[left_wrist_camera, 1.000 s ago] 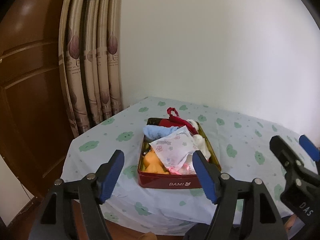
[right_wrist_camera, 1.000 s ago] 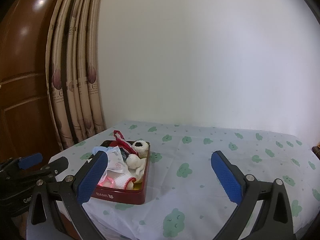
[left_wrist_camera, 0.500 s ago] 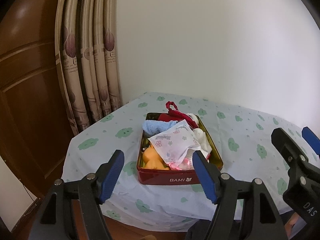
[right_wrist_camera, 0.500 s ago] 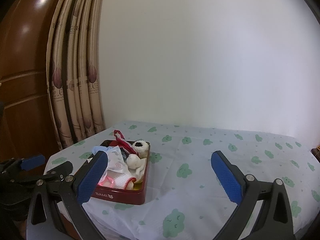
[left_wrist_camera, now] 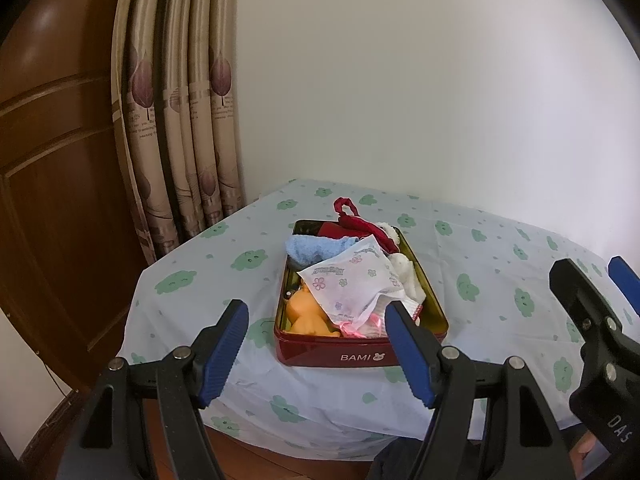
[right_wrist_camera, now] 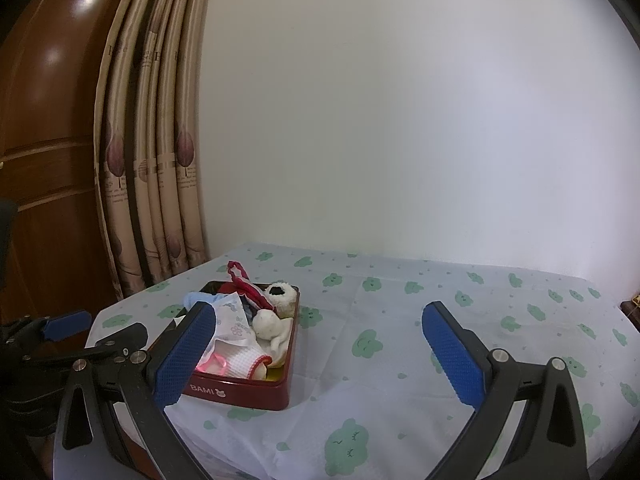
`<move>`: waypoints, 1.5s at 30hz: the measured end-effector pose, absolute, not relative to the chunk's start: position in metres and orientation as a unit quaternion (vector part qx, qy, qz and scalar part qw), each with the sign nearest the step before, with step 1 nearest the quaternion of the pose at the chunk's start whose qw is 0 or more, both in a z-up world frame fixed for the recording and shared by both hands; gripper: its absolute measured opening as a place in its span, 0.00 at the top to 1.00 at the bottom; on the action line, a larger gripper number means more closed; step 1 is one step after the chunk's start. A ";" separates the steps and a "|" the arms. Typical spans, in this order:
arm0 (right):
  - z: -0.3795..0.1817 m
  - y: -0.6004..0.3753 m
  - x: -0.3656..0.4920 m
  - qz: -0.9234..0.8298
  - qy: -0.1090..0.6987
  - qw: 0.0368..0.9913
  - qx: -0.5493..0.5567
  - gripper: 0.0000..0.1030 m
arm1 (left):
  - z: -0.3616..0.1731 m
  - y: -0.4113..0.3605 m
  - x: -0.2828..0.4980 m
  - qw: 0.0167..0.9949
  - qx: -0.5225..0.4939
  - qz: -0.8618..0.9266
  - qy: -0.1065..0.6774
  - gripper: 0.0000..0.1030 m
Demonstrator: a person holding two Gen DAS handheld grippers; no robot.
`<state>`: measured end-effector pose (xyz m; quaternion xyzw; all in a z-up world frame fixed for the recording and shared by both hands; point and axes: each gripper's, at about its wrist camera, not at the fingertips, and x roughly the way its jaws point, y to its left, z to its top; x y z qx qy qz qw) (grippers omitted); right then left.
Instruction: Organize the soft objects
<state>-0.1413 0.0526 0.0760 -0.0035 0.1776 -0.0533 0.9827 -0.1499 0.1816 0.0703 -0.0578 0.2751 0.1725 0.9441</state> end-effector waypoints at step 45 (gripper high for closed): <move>0.065 0.058 -0.141 -0.049 0.194 0.980 -0.004 0.00 | 0.064 0.187 -0.145 0.937 -0.058 0.184 0.291 0.29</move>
